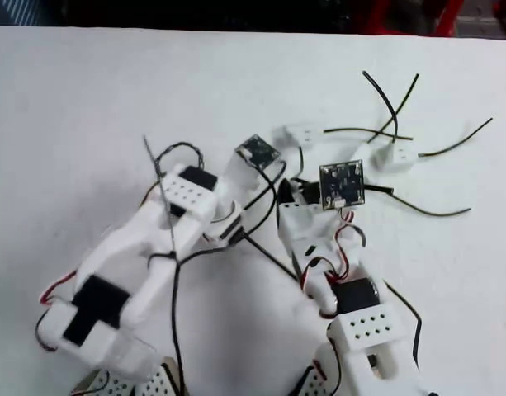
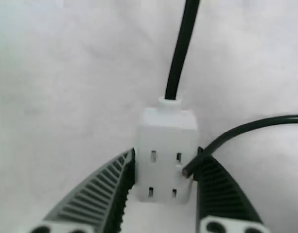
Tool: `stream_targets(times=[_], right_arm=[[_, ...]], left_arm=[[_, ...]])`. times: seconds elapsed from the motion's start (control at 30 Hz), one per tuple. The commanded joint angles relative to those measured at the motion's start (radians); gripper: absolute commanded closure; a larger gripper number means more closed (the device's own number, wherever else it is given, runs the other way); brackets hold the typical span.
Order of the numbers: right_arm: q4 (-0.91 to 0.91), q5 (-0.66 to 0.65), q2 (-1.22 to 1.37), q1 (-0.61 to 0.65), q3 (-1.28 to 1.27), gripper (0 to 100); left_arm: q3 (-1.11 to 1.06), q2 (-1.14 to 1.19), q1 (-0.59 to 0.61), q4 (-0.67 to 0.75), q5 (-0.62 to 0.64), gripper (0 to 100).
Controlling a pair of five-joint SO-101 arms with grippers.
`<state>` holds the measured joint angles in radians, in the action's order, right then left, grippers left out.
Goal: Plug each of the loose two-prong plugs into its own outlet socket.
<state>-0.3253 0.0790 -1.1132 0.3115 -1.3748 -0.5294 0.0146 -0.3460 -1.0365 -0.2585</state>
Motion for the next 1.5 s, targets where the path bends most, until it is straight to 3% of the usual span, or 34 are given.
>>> stream_targets(times=[0.0,0.2,0.43,0.7,0.9,1.03,1.47], right_arm=[[0.022,0.000,-0.021,-0.012,0.017,98.1],[0.021,0.000,-0.019,-0.007,0.018,98.1],[0.001,-0.048,-0.019,0.013,0.021,98.1],[-0.292,-0.126,-0.018,0.243,0.120,98.1],[-0.326,-0.157,-0.018,0.378,0.126,98.1],[-0.326,-0.155,0.033,0.392,0.167,98.1],[-0.177,-0.152,0.429,0.421,0.258,98.1]], left_arm=[[-0.044,-0.165,0.001,-0.006,0.015,77],[-0.132,-0.352,0.047,-0.005,0.015,74],[-0.218,-0.553,0.237,-0.012,0.017,74],[-0.465,-0.840,0.461,-0.005,0.009,74],[-0.666,-0.993,0.591,0.110,0.008,74],[-0.779,-1.012,0.619,0.201,0.008,74],[-0.764,-1.009,0.667,0.175,0.008,74]])
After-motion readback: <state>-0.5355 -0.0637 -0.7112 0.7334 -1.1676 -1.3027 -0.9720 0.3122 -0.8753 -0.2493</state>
